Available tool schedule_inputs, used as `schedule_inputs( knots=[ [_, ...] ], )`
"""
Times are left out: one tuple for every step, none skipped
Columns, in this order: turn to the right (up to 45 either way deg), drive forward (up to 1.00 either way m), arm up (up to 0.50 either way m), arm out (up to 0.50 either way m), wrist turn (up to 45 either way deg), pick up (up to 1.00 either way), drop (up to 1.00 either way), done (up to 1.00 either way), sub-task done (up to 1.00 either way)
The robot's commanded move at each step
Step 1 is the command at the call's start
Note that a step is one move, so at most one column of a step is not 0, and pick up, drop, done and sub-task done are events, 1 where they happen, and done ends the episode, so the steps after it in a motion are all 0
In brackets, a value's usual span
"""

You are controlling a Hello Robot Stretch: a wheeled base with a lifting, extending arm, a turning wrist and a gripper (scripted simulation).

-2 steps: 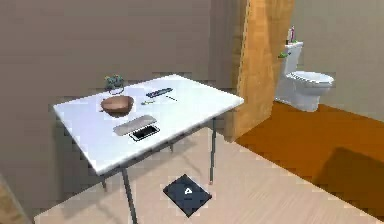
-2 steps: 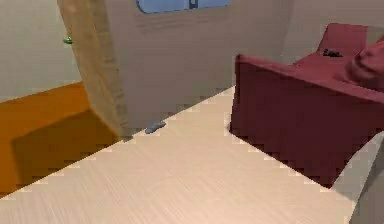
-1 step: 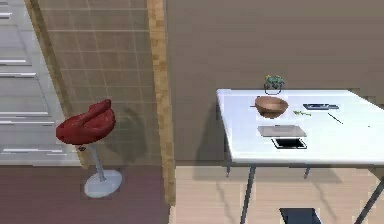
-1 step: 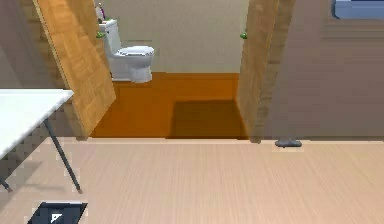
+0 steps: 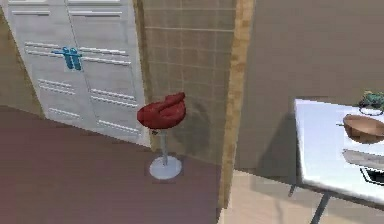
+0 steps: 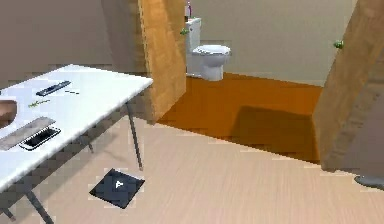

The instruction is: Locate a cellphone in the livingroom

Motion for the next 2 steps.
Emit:
schedule_inputs(
  knots=[
    [0.0,0.10,0.00,0.00,0.0,0.00,0.00,0.00,0.00],
    [45.0,0.00,0.00,0.00,0.0,0.00,0.00,0.00,0.00]
  ],
)
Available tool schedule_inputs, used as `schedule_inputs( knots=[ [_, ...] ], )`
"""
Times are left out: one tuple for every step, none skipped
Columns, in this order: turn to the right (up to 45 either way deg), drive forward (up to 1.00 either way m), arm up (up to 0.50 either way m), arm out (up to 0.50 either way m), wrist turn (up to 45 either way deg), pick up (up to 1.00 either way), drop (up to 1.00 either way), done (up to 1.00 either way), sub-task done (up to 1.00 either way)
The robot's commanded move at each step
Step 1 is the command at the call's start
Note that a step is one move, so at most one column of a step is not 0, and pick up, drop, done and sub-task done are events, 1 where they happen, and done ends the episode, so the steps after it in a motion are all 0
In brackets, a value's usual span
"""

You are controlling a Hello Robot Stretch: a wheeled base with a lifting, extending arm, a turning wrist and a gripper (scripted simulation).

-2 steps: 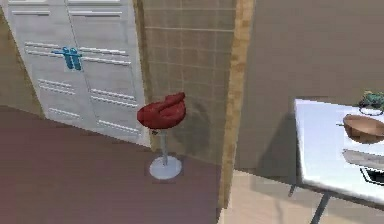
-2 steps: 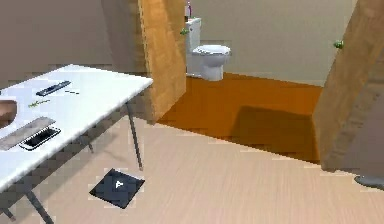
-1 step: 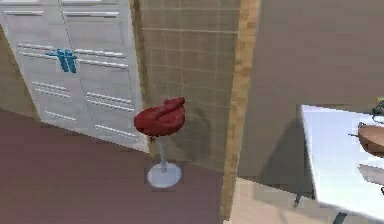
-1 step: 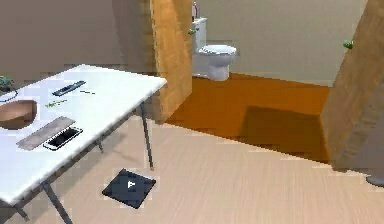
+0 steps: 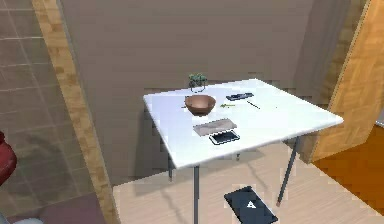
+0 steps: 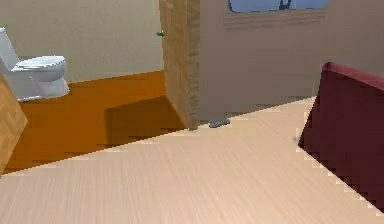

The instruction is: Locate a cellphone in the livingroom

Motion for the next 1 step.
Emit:
schedule_inputs(
  knots=[
    [9.0,0.00,0.00,0.00,0.0,0.00,0.00,0.00,0.00]
  ],
)
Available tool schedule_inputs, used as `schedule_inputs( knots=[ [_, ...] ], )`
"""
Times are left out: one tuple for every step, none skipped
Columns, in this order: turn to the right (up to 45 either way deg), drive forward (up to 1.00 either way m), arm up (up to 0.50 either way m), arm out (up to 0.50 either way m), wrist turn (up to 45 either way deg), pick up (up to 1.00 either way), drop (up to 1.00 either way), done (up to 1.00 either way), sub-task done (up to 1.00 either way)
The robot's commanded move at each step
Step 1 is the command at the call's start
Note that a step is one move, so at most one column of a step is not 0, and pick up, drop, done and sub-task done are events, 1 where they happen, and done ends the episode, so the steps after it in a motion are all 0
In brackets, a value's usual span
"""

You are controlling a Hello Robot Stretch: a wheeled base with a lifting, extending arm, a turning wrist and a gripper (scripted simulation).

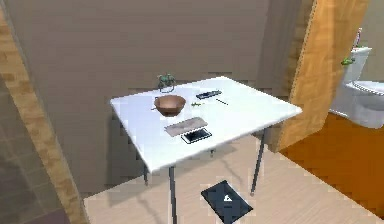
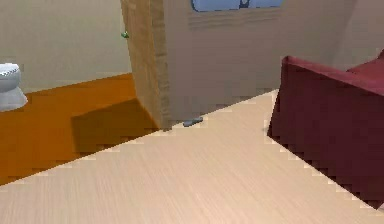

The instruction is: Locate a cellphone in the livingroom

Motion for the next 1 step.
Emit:
schedule_inputs(
  knots=[
    [0.0,0.00,0.00,0.00,0.0,0.00,0.00,1.00,0.00]
  ],
)
